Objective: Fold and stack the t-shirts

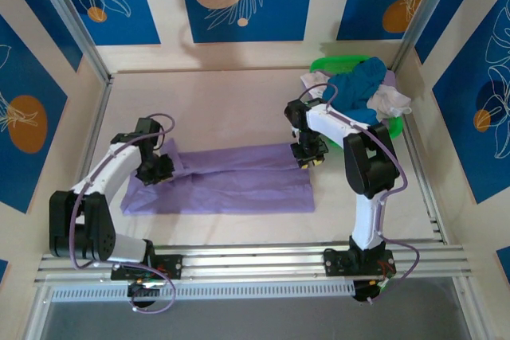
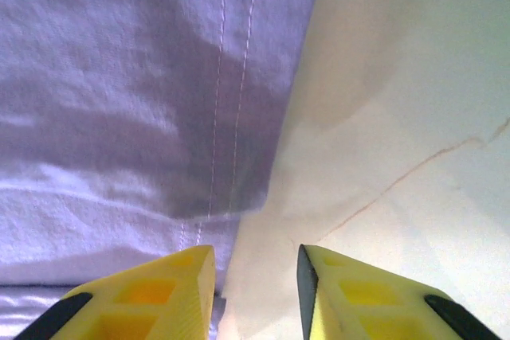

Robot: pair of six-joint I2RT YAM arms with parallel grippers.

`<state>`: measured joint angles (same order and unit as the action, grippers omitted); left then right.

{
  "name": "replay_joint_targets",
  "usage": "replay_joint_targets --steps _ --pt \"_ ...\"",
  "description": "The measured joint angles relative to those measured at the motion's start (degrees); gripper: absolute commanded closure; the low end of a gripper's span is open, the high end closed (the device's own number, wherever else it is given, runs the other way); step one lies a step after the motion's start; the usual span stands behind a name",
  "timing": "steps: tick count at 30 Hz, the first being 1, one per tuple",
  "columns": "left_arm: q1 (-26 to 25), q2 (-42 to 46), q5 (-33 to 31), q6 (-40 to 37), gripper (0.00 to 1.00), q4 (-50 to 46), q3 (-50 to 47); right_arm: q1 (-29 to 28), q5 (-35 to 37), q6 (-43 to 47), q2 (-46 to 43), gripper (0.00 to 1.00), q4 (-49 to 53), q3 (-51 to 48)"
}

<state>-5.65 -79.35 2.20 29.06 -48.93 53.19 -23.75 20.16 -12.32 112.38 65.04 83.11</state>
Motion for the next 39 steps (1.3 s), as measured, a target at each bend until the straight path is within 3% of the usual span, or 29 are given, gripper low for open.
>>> replay_joint_targets --steps 5,9,13,18,30,39 --pt "0.2 3.0 -0.5 0.2 0.59 -0.9 0.4 -1.2 -1.6 -1.6 -5.2 0.63 1.5 -0.2" --pt "2.2 4.2 -0.3 -0.3 0.55 -2.9 4.3 -3.4 -5.5 -3.5 -12.2 0.62 0.4 -0.2" --pt "5.7 2.1 -0.1 -1.9 0.56 -3.2 9.2 -5.1 -10.1 -5.2 -14.4 0.62 -2.5 -0.2" --pt "9.5 -7.1 1.7 -4.8 0.6 -2.3 14.7 -6.1 -14.6 -7.0 -12.3 0.62 -5.7 -0.2" --pt "11.4 -29.7 4.1 -10.8 0.65 -0.5 31.3 -7.5 -22.9 -10.8 -9.7 0.62 -10.7 -0.1" --pt "13.4 -36.7 3.3 -11.7 0.68 -1.7 37.0 -8.2 -24.3 -11.4 -8.2 0.62 -11.1 0.1"
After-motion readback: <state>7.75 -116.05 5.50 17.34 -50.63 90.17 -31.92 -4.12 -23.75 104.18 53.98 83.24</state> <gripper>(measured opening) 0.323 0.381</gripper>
